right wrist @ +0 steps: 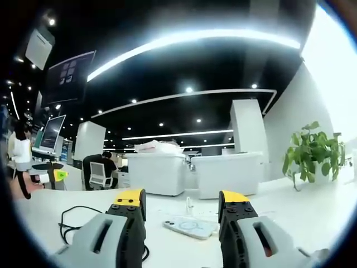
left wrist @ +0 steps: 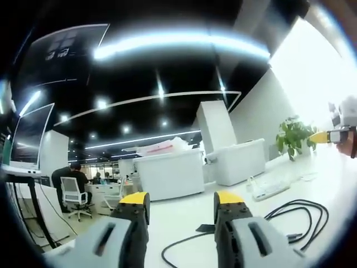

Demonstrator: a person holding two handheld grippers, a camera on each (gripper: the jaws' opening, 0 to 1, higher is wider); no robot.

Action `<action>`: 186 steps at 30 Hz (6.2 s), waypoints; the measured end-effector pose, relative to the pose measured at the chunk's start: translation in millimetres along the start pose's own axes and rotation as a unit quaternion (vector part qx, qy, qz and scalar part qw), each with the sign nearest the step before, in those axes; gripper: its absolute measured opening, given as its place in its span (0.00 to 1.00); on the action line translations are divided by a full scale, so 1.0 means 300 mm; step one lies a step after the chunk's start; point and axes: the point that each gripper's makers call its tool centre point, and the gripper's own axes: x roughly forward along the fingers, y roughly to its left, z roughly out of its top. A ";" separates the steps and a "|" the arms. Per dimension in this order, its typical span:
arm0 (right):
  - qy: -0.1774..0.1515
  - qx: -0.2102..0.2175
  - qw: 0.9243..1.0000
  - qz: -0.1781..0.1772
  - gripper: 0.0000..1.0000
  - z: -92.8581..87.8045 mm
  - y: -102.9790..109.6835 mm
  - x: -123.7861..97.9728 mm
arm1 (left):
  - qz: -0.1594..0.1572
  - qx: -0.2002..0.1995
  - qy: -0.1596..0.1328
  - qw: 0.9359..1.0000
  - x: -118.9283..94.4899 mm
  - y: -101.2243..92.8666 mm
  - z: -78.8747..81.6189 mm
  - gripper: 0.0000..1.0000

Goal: Coil the Type-C to USB data cable on the desktop and secure it with Velcro straps.

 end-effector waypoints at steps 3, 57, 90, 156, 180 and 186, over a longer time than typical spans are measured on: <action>0.001 0.001 1.000 0.000 0.52 -0.001 0.000 0.000 | 0.000 -0.001 -0.001 1.000 -0.001 0.000 0.001 0.47; 0.119 -0.036 0.967 0.221 0.50 -0.195 0.353 0.087 | -0.029 -0.104 0.107 0.988 0.060 0.175 -0.230 0.40; 0.263 -0.035 0.882 0.390 0.27 -0.455 0.829 0.182 | -0.050 -0.078 0.065 0.994 0.080 0.172 -0.224 0.40; 0.191 -0.062 0.920 0.335 0.00 -0.377 0.790 0.291 | -0.086 -0.089 0.069 0.990 0.066 0.105 -0.219 0.41; 0.341 -0.098 0.865 0.355 0.12 -0.606 0.821 0.254 | -0.093 -0.079 0.077 0.989 0.066 0.090 -0.233 0.41; 0.368 -0.119 0.847 0.366 0.03 -0.612 0.851 0.262 | -0.097 -0.074 0.079 0.989 0.065 0.081 -0.238 0.41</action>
